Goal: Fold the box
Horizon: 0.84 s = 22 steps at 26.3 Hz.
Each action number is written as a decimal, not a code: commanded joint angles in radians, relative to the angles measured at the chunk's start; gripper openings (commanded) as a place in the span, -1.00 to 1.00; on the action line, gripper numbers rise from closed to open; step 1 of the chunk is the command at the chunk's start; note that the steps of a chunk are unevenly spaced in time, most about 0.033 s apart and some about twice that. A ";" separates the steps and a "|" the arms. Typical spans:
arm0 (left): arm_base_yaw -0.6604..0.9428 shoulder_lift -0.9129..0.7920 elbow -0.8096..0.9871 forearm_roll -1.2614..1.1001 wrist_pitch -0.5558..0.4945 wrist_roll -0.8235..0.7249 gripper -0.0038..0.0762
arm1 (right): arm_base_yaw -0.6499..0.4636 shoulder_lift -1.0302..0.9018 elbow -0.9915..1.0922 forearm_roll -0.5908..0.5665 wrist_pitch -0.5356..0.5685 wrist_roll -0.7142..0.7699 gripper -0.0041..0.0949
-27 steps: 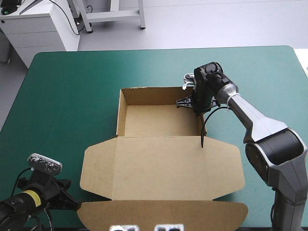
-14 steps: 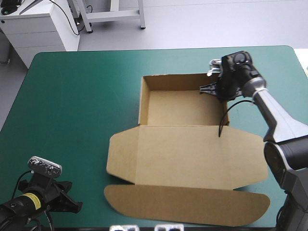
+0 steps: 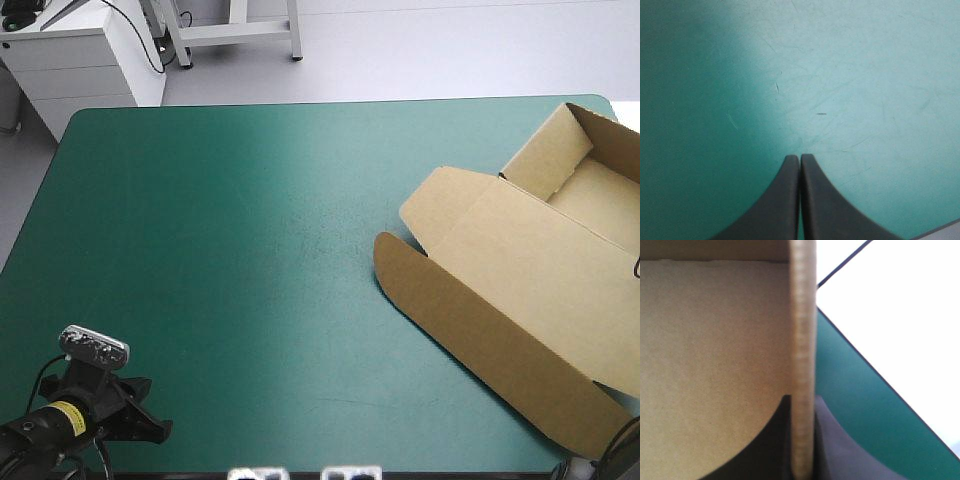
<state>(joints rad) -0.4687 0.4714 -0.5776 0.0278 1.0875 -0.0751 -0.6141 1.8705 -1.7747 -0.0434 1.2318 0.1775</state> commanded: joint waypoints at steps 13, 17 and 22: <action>-0.004 0.008 -0.026 -0.003 -0.044 -0.003 -0.92 | -0.025 -0.003 -0.021 -0.043 0.019 0.013 -0.11; -0.004 0.008 -0.026 -0.003 -0.039 -0.001 -0.92 | -0.025 -0.005 -0.021 -0.022 0.019 -0.007 0.06; -0.004 0.008 -0.026 -0.003 -0.039 -0.001 -0.92 | -0.025 -0.095 -0.021 0.008 0.019 -0.049 0.06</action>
<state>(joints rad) -0.4687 0.4714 -0.5776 0.0278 1.0909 -0.0723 -0.6331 1.8849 -1.7710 -0.0441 1.2357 0.1581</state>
